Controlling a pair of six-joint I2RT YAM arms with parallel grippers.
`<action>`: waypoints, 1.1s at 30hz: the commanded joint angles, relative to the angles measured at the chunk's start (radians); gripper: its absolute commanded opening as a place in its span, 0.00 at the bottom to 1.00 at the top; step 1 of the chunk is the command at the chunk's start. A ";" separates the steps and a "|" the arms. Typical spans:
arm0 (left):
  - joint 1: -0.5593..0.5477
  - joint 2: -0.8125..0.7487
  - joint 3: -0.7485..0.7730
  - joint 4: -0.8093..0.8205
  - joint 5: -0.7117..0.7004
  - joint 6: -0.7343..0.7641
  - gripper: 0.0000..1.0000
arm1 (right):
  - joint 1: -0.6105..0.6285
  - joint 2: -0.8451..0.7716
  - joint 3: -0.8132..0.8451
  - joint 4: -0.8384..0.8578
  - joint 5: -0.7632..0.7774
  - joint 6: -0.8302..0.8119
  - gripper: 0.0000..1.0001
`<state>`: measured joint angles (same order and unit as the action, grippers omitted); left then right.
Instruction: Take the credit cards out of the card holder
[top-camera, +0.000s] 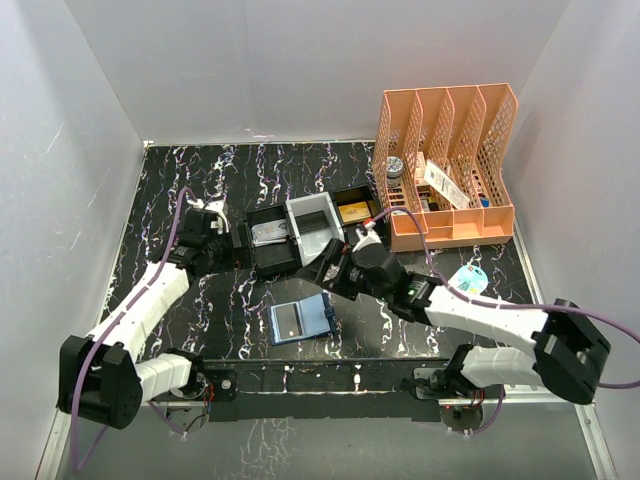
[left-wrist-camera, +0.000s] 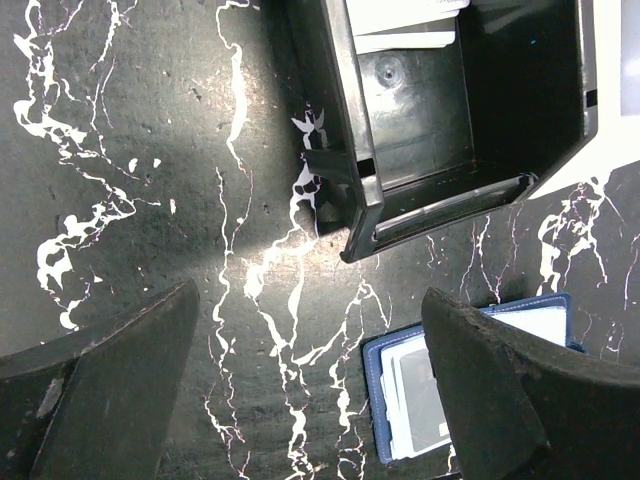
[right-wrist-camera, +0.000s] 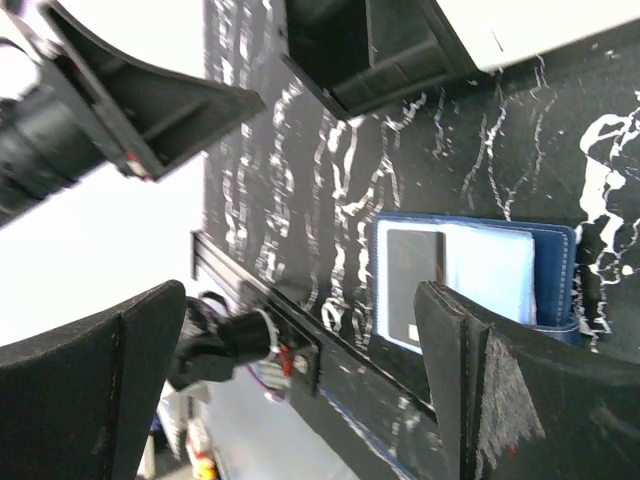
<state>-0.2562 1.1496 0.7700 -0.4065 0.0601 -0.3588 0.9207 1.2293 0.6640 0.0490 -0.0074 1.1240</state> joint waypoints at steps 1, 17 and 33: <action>0.006 -0.050 0.000 -0.001 -0.005 0.008 0.91 | -0.005 -0.122 -0.086 0.177 0.120 0.131 0.98; 0.004 -0.159 -0.107 0.031 0.379 -0.229 0.90 | 0.059 0.107 -0.031 0.258 -0.144 0.063 0.72; -0.060 -0.142 -0.230 0.090 0.573 -0.316 0.84 | 0.081 0.313 -0.012 0.185 -0.207 0.080 0.57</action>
<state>-0.2871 1.0145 0.5579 -0.3473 0.5335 -0.6338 1.0031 1.5375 0.6281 0.1852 -0.1852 1.2060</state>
